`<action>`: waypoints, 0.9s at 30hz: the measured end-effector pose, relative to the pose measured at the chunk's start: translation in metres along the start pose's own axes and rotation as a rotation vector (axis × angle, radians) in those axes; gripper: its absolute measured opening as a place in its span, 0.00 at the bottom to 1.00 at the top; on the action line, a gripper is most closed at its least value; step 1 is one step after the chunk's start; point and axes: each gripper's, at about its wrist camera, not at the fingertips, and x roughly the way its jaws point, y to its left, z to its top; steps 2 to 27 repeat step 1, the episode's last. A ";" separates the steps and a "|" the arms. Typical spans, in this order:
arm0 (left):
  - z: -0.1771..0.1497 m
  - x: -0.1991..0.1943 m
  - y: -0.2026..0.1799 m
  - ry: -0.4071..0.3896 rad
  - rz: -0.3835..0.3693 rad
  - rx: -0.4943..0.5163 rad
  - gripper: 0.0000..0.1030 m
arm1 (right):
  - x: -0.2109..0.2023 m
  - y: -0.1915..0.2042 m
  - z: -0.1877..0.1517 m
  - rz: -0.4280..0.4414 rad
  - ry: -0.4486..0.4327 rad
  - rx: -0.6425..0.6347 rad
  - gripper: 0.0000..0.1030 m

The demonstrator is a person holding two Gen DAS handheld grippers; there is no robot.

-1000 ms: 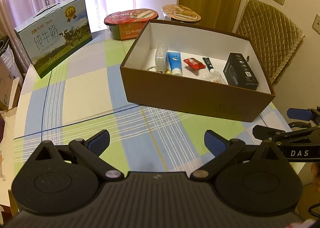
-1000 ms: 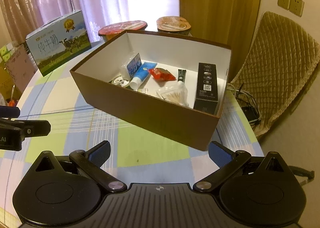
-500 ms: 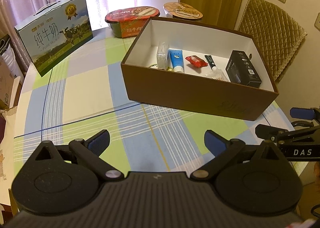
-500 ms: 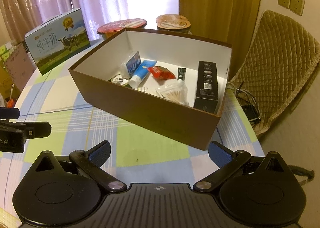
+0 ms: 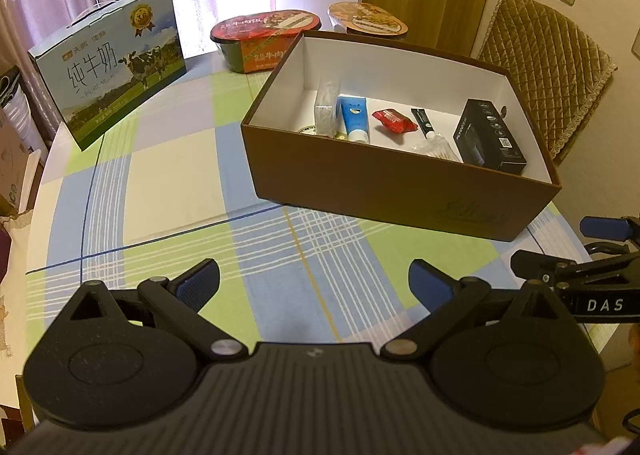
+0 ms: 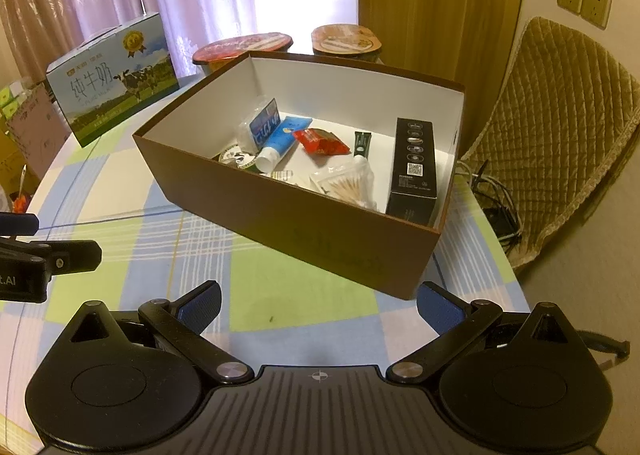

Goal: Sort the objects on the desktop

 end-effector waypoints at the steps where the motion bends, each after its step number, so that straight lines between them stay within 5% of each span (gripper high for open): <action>1: 0.000 0.000 0.000 -0.001 0.000 0.000 0.97 | 0.001 -0.001 0.001 0.000 0.001 0.000 0.98; 27: 0.000 0.000 0.000 -0.001 0.000 0.000 0.97 | 0.001 -0.001 0.001 0.000 0.001 0.000 0.98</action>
